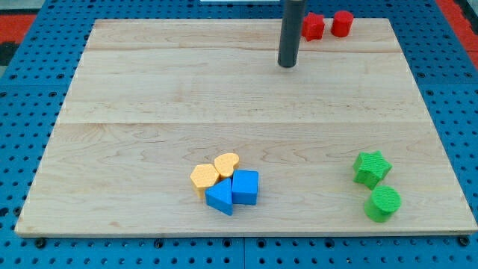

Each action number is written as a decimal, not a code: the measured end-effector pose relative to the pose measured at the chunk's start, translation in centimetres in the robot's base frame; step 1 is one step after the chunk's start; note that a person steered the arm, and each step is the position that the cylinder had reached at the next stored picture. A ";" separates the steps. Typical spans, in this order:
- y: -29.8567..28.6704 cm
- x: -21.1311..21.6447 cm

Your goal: Move the red blocks to the top center

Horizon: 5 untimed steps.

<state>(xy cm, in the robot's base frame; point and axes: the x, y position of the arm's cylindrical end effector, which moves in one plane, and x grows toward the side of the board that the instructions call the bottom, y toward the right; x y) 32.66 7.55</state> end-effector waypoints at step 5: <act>0.7 0.2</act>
<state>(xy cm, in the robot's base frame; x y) 32.89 8.25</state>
